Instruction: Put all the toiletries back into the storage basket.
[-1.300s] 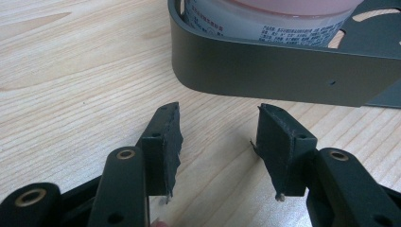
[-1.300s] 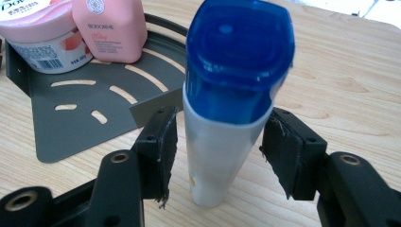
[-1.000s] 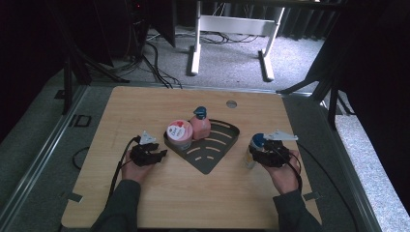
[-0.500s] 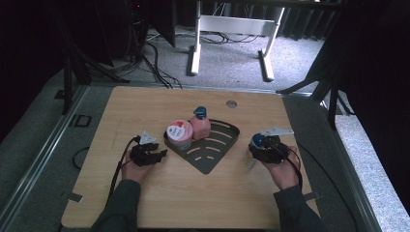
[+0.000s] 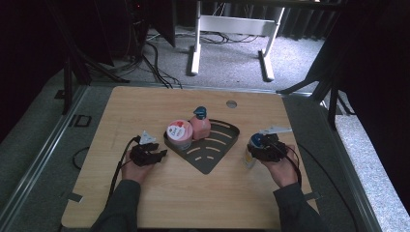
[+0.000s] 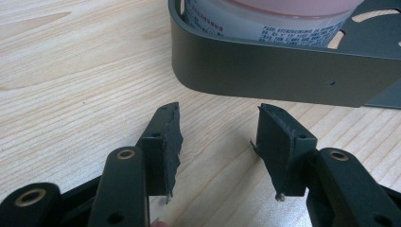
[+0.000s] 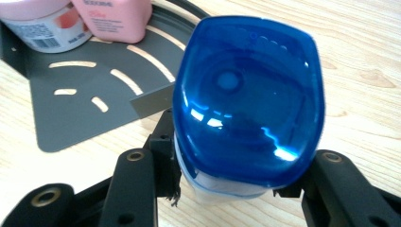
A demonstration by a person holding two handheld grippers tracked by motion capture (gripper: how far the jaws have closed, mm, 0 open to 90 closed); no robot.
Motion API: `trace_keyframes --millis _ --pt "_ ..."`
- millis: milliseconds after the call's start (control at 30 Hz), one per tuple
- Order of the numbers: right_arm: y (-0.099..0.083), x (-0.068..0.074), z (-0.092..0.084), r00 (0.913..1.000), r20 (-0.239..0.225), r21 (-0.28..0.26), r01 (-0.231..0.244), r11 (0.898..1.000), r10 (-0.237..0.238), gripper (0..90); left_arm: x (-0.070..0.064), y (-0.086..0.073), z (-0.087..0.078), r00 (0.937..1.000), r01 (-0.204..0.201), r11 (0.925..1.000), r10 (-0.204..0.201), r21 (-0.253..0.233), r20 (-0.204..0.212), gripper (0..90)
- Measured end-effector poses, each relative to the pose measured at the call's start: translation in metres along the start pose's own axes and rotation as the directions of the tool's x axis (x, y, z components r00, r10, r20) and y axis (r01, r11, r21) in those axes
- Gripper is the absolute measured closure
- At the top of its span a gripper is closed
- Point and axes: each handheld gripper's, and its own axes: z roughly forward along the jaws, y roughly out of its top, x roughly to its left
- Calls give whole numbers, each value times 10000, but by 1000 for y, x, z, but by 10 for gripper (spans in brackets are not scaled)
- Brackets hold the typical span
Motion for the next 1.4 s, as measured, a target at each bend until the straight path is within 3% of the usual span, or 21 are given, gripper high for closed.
trace_keyframes --millis 300,667,800,1033,1400 --pt "4 14 3 9937 -768 12 822 9966 -819 539 0 0 0 10000 17 10000 -17 -12 13 504" --pt "10 24 6 9730 -1485 54 1793 9838 -1765 537 0 0 0 10000 33 10000 -33 -13 30 504" --pt "11 23 6 9698 -1591 171 1901 9816 -1850 535 0 0 0 10000 32 10000 -32 -17 25 504" --pt "13 19 5 9539 -1937 299 2392 9705 -2292 532 0 0 0 10000 30 10000 -30 -12 31 503" --pt "21 17 -1 9515 -1945 777 2572 9632 -2384 484 0 0 0 10000 17 10000 -17 -5 25 503"
